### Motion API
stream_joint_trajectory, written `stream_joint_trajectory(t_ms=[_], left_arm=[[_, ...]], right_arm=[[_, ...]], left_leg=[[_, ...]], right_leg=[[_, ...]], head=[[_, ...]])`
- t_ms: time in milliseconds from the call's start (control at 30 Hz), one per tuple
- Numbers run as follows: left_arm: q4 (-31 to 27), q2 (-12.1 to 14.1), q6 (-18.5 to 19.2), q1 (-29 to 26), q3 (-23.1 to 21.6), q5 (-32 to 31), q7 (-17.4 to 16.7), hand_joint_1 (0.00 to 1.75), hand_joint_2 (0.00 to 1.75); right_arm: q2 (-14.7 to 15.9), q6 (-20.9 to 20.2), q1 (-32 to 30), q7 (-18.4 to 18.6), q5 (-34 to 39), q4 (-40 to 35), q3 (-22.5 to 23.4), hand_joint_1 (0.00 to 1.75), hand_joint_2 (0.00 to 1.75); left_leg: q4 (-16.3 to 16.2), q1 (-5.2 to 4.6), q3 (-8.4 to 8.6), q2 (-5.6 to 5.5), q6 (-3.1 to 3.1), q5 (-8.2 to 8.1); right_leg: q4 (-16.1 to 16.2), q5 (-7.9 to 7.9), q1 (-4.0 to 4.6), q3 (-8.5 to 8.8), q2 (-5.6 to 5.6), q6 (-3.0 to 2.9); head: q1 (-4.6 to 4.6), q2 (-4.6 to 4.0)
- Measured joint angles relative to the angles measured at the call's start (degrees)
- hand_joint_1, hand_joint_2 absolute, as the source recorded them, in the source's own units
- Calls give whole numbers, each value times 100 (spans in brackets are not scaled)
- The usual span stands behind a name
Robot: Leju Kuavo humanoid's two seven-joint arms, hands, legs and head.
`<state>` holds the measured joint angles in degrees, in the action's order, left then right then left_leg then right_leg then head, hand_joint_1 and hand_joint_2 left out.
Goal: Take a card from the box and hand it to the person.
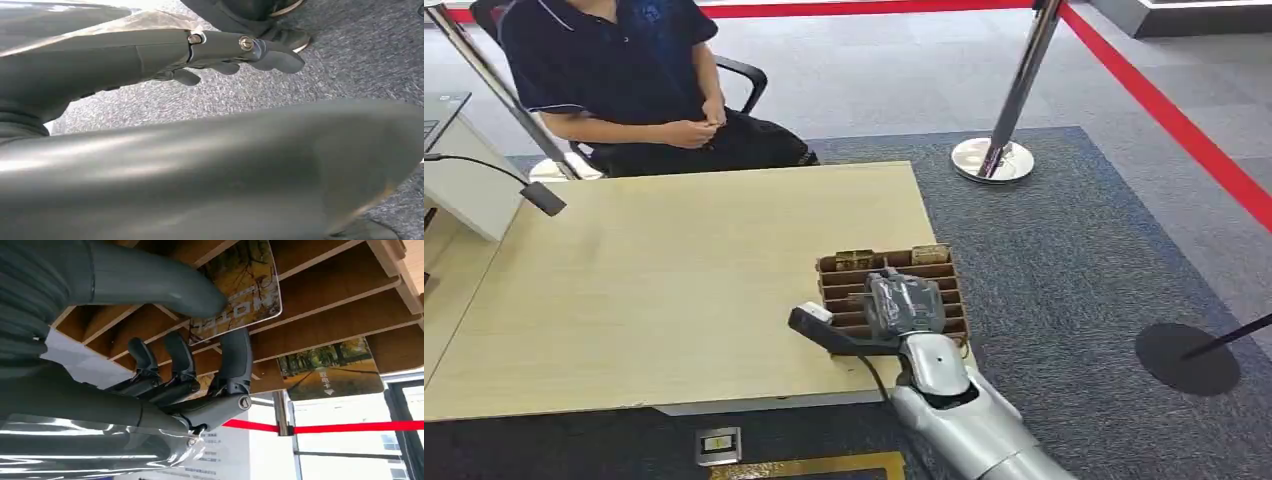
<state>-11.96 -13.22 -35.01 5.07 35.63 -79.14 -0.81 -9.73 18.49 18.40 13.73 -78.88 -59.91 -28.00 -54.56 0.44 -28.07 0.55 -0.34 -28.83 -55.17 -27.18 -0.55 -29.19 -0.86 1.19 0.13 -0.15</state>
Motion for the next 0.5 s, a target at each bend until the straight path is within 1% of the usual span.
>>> stream_joint_trajectory(t_ms=[33,67,100,133,233,433,500], left_arm=[[0,0,0,0,0,4,0,0,0],[0,0,0,0,0,13,0,0,0],[0,0,0,0,0,22,2,0,0],[0,0,0,0,0,22,2,0,0],[0,0,0,0,0,22,4,0,0],[0,0,0,1,0,20,37,0,0],[0,0,0,1,-2,22,42,0,0]], right_arm=[[-2,0,0,0,-17,0,0,136,175],[-4,0,0,0,-26,0,0,150,175],[-4,0,0,0,-31,0,0,154,175],[-7,2,0,0,-33,-2,0,152,175],[-20,9,0,0,-46,-2,0,154,175],[-20,66,-46,-46,-48,-118,0,166,175],[-18,81,-81,-59,-46,-175,0,162,175]], left_leg=[[0,0,0,0,0,0],[0,0,0,0,0,0],[0,0,0,0,0,0],[0,0,0,0,0,0],[0,0,0,0,0,0],[0,0,0,0,0,0],[0,0,-1,0,0,0]], right_leg=[[0,0,0,0,0,0],[0,0,0,0,0,0],[0,0,0,0,0,0],[0,0,0,0,0,0],[0,0,0,0,0,0],[0,0,0,0,0,0],[0,0,0,-1,0,0]], head=[[2,0],[2,0],[2,0],[2,0],[0,0],[0,0],[2,0]])
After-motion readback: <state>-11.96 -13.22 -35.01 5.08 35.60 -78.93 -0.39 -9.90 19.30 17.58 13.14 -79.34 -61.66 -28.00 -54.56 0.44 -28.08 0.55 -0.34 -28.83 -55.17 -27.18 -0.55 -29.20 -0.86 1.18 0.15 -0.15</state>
